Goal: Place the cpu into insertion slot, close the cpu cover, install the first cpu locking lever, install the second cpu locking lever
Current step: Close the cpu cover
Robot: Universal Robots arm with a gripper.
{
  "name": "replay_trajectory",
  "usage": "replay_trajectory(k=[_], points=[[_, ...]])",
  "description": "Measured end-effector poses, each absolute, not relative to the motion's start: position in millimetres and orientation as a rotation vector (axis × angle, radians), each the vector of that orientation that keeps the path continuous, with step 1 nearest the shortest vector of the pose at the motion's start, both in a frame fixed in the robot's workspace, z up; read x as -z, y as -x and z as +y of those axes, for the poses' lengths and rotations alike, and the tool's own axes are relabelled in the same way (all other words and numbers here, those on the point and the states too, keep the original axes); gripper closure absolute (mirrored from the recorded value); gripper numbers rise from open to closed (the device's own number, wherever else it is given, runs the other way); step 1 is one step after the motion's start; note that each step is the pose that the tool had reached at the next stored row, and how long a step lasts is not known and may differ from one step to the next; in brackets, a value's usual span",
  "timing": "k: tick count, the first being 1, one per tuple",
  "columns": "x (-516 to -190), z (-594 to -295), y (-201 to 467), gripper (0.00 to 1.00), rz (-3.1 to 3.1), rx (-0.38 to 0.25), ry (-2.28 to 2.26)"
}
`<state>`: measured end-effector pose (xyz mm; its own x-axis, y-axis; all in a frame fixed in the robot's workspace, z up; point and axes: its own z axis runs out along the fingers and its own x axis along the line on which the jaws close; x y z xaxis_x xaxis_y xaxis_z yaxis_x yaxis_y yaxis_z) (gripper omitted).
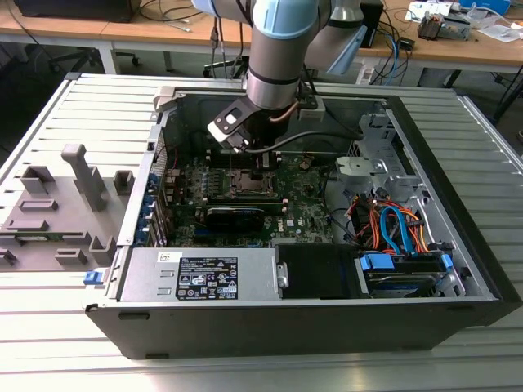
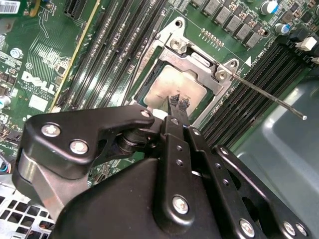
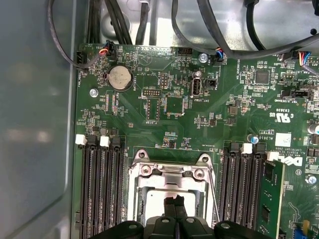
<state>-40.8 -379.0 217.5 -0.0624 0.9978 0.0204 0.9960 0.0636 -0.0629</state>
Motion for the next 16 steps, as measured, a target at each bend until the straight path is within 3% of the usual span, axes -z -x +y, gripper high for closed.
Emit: replay_trajectory(k=[16], points=[[-216.7,-378.9,57.7,0.89,-2.248,-0.049,2.110]])
